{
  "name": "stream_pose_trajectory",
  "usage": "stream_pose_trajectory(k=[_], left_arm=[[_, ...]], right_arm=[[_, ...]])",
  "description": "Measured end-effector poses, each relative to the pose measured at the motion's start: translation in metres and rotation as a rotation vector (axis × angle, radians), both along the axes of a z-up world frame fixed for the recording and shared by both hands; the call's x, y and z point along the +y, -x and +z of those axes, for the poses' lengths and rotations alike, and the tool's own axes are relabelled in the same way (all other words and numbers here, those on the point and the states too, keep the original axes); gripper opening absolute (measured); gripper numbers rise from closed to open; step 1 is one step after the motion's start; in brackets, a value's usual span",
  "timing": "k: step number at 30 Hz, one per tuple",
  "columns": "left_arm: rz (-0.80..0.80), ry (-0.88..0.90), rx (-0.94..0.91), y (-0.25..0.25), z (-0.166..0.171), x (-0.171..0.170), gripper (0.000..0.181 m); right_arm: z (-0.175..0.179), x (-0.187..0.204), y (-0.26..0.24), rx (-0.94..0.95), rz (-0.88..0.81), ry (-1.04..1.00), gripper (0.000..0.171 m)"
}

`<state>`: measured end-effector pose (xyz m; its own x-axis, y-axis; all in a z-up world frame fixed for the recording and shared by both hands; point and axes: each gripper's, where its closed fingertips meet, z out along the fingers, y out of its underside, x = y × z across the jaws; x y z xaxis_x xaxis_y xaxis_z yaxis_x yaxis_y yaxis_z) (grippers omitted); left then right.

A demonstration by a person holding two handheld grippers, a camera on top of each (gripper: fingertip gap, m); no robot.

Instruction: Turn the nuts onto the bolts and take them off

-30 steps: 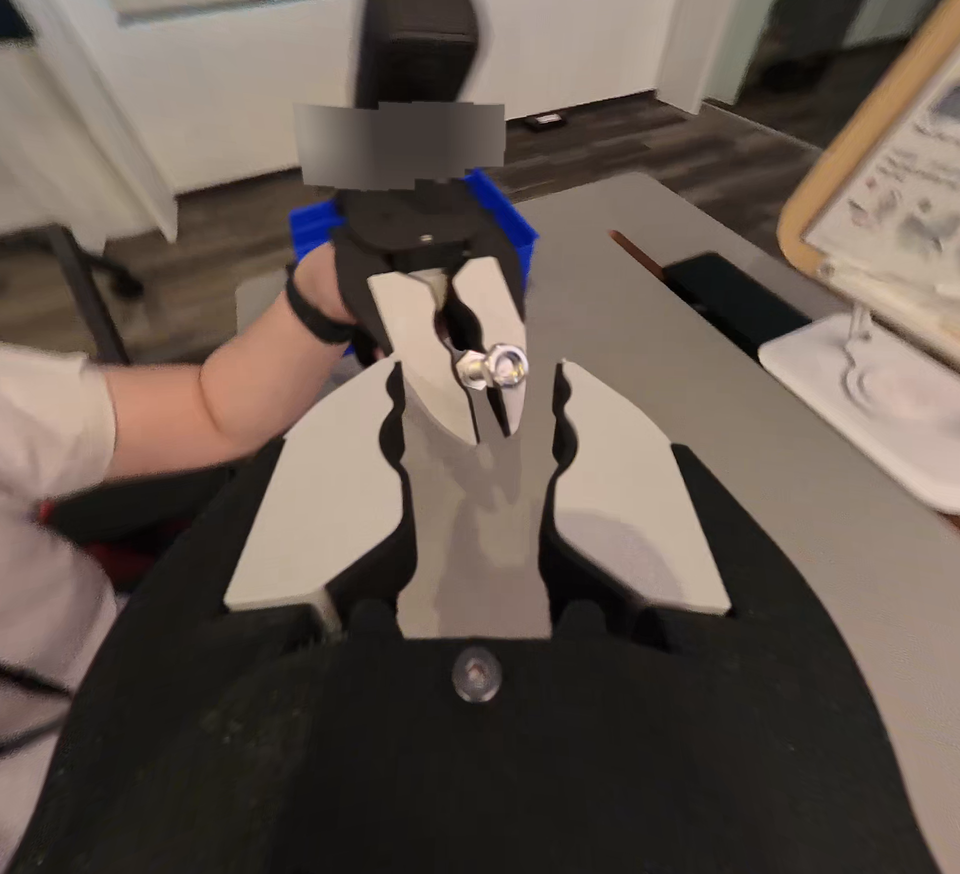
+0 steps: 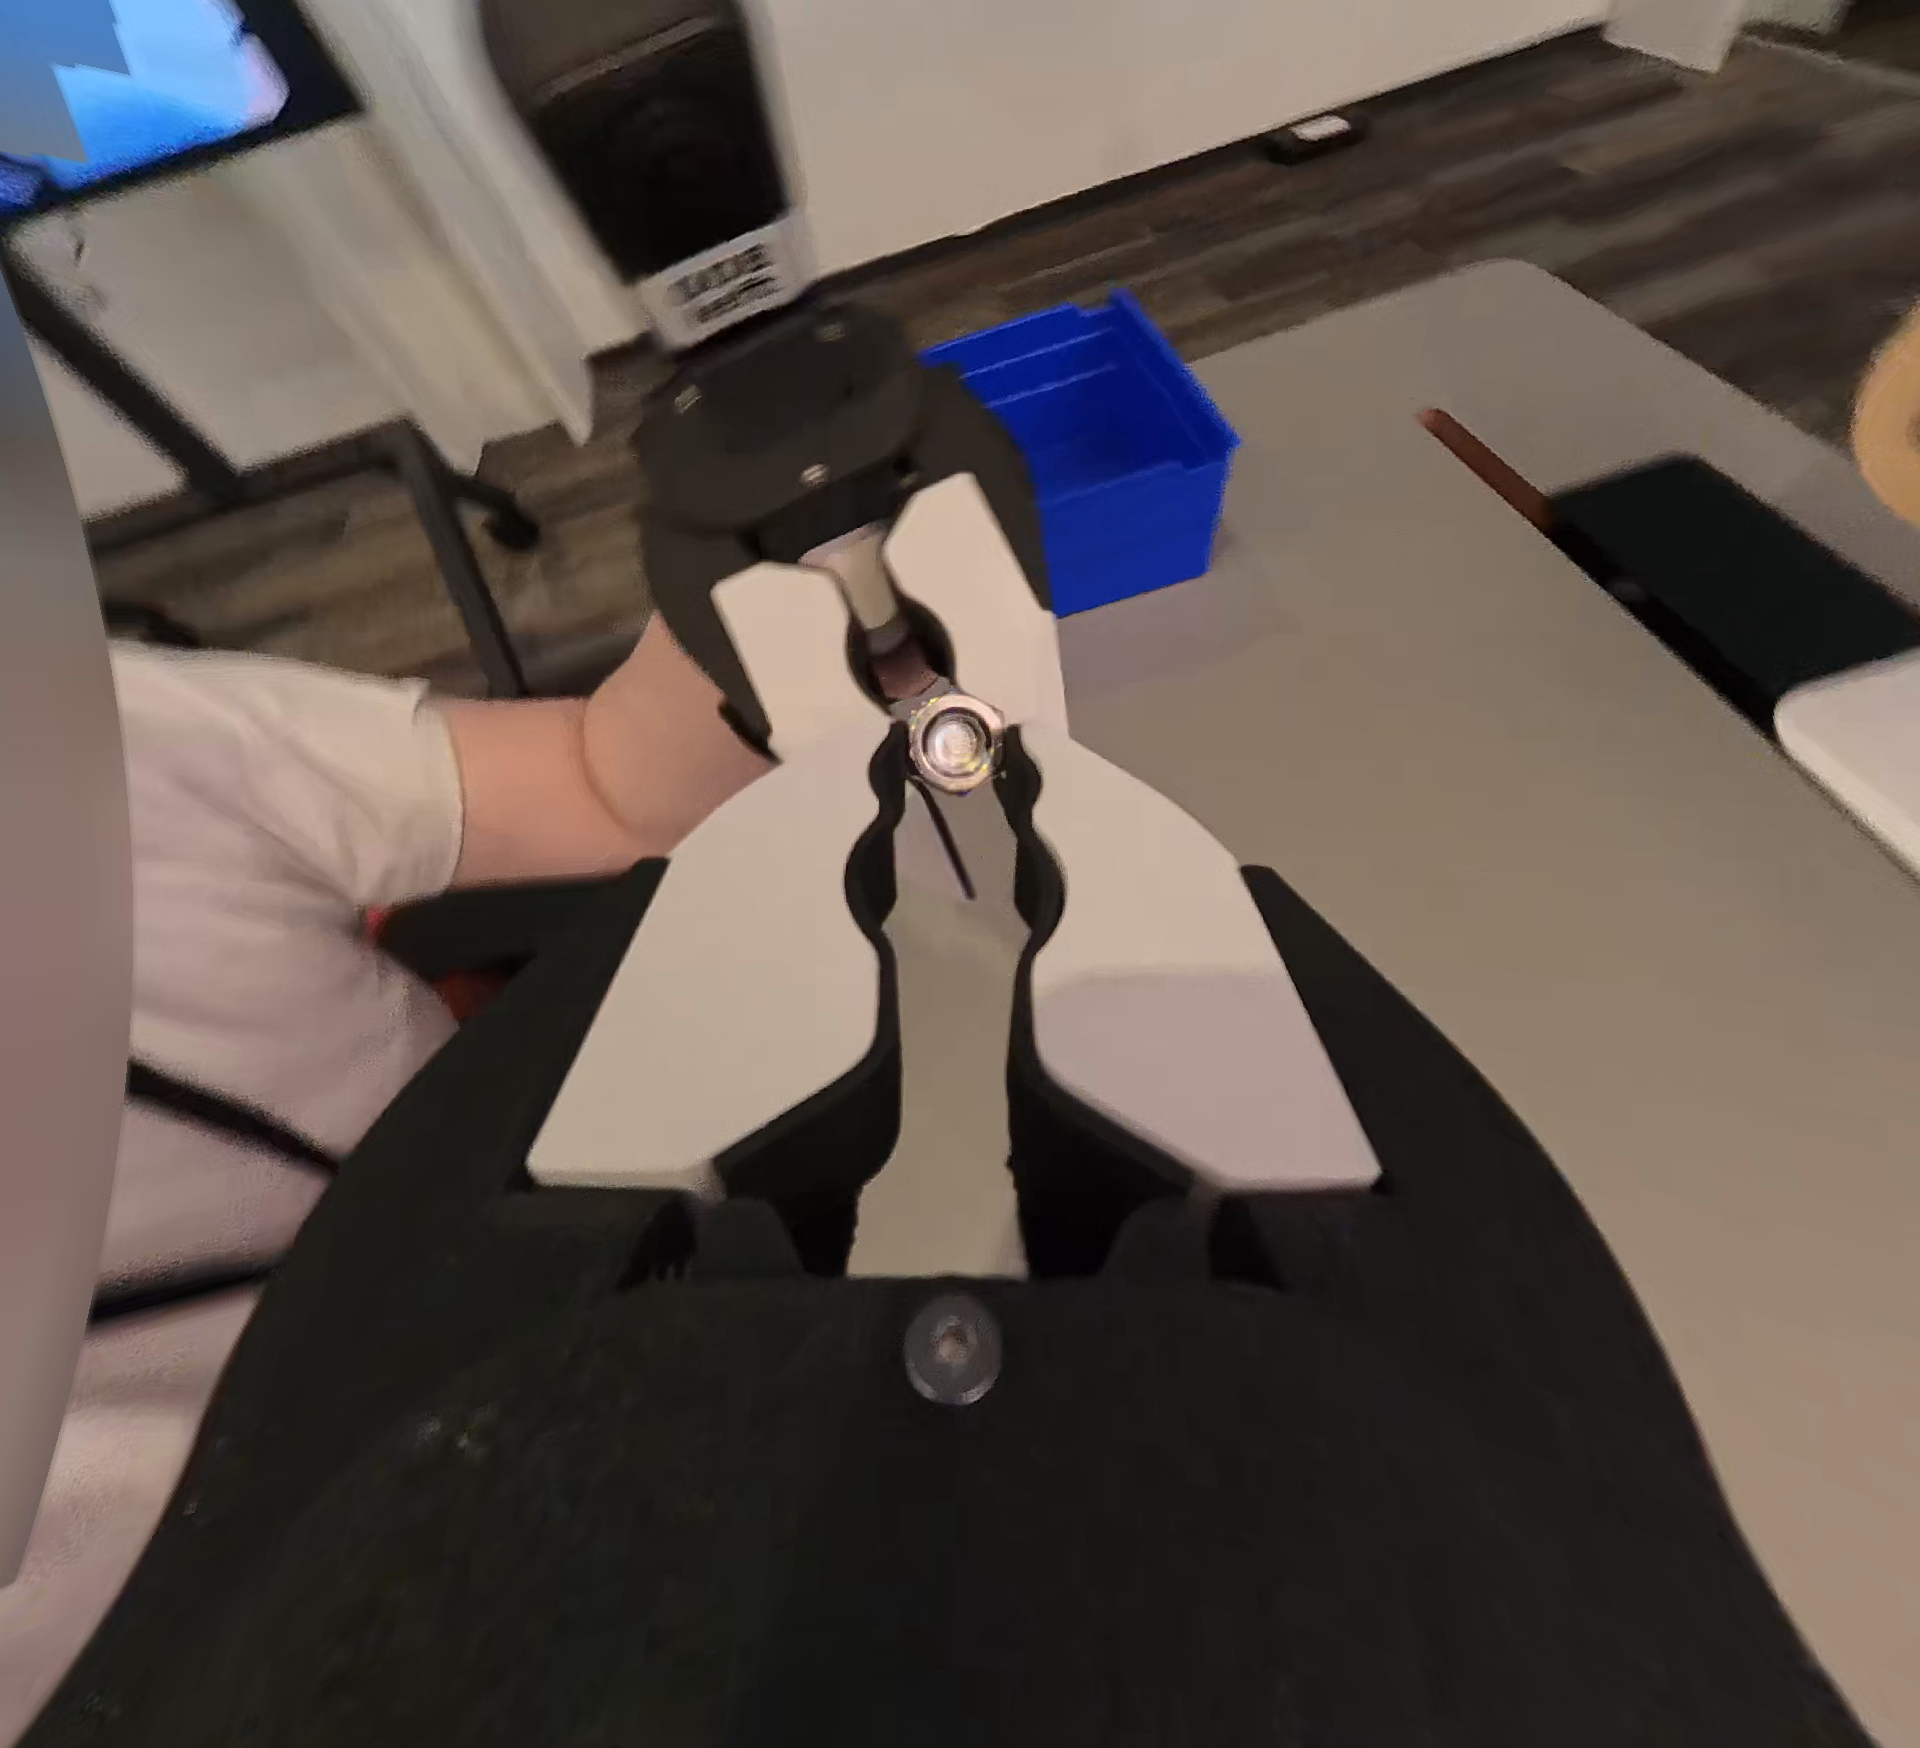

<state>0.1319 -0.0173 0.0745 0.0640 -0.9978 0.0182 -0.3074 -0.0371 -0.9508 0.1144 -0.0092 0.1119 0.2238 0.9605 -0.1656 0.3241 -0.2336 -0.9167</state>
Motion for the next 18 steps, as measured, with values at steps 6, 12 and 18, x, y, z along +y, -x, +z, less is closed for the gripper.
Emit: stream_pose_trajectory(k=[6,12,18], left_arm=[[-0.446,0.285,0.032,0.007,-0.007,-0.066,0.014],[-0.734,0.508,-0.025,0.015,-0.001,-0.09,0.014],[-0.694,0.493,-0.031,0.011,-0.004,-0.082,0.014]], right_arm=[[-0.01,-0.051,-0.002,-0.166,0.45,-0.486,0.017],[-0.01,-0.068,0.002,-0.127,0.558,-0.671,0.017],[-0.013,-0.062,-0.002,-0.135,0.525,-0.703,0.017]])
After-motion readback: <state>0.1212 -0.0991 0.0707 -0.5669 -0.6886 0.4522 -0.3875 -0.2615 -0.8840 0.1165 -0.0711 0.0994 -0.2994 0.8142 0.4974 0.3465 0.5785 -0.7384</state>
